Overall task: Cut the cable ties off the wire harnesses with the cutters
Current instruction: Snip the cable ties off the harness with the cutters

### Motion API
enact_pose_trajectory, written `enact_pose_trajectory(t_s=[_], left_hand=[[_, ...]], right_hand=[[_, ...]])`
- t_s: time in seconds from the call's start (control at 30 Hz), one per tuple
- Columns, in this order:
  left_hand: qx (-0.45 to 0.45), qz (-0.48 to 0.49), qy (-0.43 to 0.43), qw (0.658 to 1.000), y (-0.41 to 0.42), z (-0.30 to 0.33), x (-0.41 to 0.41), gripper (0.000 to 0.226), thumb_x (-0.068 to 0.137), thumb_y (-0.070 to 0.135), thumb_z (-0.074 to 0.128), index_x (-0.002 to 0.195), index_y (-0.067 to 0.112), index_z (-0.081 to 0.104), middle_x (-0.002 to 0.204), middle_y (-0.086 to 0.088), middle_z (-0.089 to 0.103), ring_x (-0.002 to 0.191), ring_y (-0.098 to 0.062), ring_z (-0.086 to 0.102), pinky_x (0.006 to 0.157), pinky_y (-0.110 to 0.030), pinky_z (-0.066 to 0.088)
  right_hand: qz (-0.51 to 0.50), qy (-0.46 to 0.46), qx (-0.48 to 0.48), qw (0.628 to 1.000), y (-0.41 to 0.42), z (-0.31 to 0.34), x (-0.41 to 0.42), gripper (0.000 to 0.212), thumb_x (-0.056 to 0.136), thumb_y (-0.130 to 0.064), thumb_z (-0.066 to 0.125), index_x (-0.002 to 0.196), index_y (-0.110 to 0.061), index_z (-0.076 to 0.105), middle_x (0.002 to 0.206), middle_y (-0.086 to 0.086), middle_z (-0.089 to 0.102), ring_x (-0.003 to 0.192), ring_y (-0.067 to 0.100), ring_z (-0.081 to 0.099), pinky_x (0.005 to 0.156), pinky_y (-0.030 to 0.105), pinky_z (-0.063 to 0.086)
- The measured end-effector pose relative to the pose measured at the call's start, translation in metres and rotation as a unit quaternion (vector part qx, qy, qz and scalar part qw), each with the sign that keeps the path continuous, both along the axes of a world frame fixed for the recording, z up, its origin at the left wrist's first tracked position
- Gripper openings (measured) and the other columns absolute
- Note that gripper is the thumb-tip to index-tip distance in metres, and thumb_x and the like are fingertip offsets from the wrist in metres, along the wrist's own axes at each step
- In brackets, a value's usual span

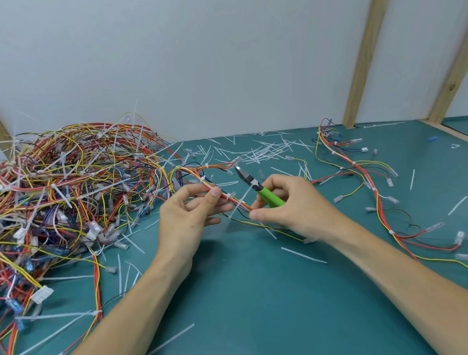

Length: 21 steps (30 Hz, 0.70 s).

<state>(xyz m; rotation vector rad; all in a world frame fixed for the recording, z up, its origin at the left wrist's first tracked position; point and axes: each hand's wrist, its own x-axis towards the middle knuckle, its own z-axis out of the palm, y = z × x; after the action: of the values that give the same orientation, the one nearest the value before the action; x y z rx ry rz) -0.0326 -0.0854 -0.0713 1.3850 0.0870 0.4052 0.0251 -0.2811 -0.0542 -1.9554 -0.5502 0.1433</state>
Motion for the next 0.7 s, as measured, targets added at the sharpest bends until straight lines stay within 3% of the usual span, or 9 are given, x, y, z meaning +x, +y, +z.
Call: enact_pose_trajectory(t_s=[0.1, 0.2, 0.27, 0.33, 0.4, 0.47, 0.53, 0.6, 0.7], left_hand=[[0.022, -0.007, -0.013, 1.0, -0.0026, 0.0012, 0.0006, 0.019, 0.095, 0.021, 0.066, 0.111, 0.012, 0.062, 0.087, -0.009, 0.079, 0.083, -0.024, 0.077, 0.061, -0.024, 0.058], [0.091, 0.049, -0.037, 0.994, -0.0031, 0.0007, 0.0004, 0.009, 0.102, 0.019, 0.058, 0.11, 0.015, 0.056, 0.08, -0.006, 0.078, 0.068, -0.023, 0.075, 0.053, -0.022, 0.052], [0.125, 0.091, -0.057, 0.986, -0.0018, 0.002, -0.0016, 0.007, 0.103, 0.019, 0.056, 0.1, 0.013, 0.054, 0.068, -0.009, 0.073, 0.052, -0.025, 0.067, 0.049, -0.021, 0.046], [0.141, 0.105, -0.059, 0.983, -0.0002, 0.0041, -0.0033, 0.022, 0.102, 0.021, 0.057, 0.084, 0.009, 0.054, 0.056, -0.012, 0.066, 0.04, -0.026, 0.057, 0.045, -0.02, 0.042], [0.169, 0.073, -0.016, 0.983, -0.0021, 0.0048, -0.0048, 0.039, 0.102, 0.027, 0.058, 0.069, 0.006, 0.058, 0.049, -0.011, 0.062, 0.034, -0.024, 0.051, 0.039, -0.018, 0.036], [0.196, 0.021, 0.056, 0.979, -0.0062, 0.0029, -0.0051, 0.038, 0.101, 0.03, 0.058, 0.071, 0.008, 0.067, 0.054, -0.009, 0.066, 0.034, -0.023, 0.049, 0.037, -0.017, 0.033], [0.162, -0.035, 0.106, 0.981, -0.0087, 0.0012, -0.0049, 0.021, 0.1, 0.028, 0.061, 0.093, 0.01, 0.071, 0.073, -0.006, 0.076, 0.04, -0.02, 0.053, 0.036, -0.019, 0.035], [0.097, -0.09, 0.124, 0.983, -0.0087, 0.0015, -0.0049, 0.017, 0.097, 0.024, 0.065, 0.104, 0.009, 0.069, 0.092, -0.005, 0.078, 0.05, -0.015, 0.059, 0.038, -0.022, 0.041], [0.062, -0.134, 0.123, 0.981, -0.0067, 0.001, -0.0055, 0.018, 0.094, 0.02, 0.068, 0.104, 0.005, 0.069, 0.103, -0.007, 0.078, 0.065, -0.014, 0.065, 0.047, -0.023, 0.047]], right_hand=[[-0.025, -0.002, 0.007, 1.0, 0.0011, -0.0012, 0.001, 0.022, 0.082, -0.01, 0.085, 0.084, -0.017, 0.063, 0.08, -0.004, 0.078, 0.065, 0.003, 0.065, 0.063, 0.018, 0.046], [-0.057, -0.001, 0.034, 0.998, 0.0005, 0.0003, 0.0041, 0.023, 0.084, -0.008, 0.082, 0.085, -0.017, 0.062, 0.077, -0.006, 0.075, 0.062, 0.0, 0.062, 0.062, 0.018, 0.046], [-0.074, -0.002, 0.057, 0.996, 0.0, 0.0011, 0.0053, 0.022, 0.086, -0.006, 0.081, 0.086, -0.016, 0.061, 0.077, -0.007, 0.074, 0.06, -0.001, 0.06, 0.064, 0.026, 0.049], [-0.089, -0.001, 0.083, 0.993, 0.0005, 0.0012, 0.0055, 0.022, 0.086, -0.005, 0.079, 0.085, -0.016, 0.06, 0.078, -0.006, 0.073, 0.056, 0.001, 0.058, 0.065, 0.037, 0.053], [-0.101, -0.002, 0.105, 0.989, 0.0004, 0.0008, 0.0061, 0.021, 0.087, -0.005, 0.078, 0.086, -0.015, 0.06, 0.077, -0.007, 0.072, 0.054, 0.001, 0.058, 0.06, 0.038, 0.054], [-0.105, 0.0, 0.123, 0.987, -0.0004, 0.0012, 0.0072, 0.02, 0.088, -0.004, 0.078, 0.086, -0.014, 0.06, 0.073, -0.011, 0.071, 0.053, 0.001, 0.058, 0.052, 0.03, 0.053], [-0.104, 0.011, 0.136, 0.985, -0.001, 0.0012, 0.0079, 0.02, 0.088, -0.004, 0.077, 0.087, -0.013, 0.06, 0.071, -0.013, 0.071, 0.052, 0.003, 0.057, 0.05, 0.026, 0.052], [-0.107, 0.019, 0.145, 0.983, -0.0012, 0.0004, 0.0084, 0.019, 0.088, -0.004, 0.078, 0.087, -0.012, 0.06, 0.071, -0.011, 0.071, 0.053, 0.006, 0.057, 0.051, 0.028, 0.053], [-0.107, 0.021, 0.148, 0.983, -0.0007, -0.0009, 0.008, 0.019, 0.088, -0.004, 0.078, 0.089, -0.011, 0.06, 0.072, -0.009, 0.071, 0.053, 0.008, 0.056, 0.052, 0.029, 0.054]])
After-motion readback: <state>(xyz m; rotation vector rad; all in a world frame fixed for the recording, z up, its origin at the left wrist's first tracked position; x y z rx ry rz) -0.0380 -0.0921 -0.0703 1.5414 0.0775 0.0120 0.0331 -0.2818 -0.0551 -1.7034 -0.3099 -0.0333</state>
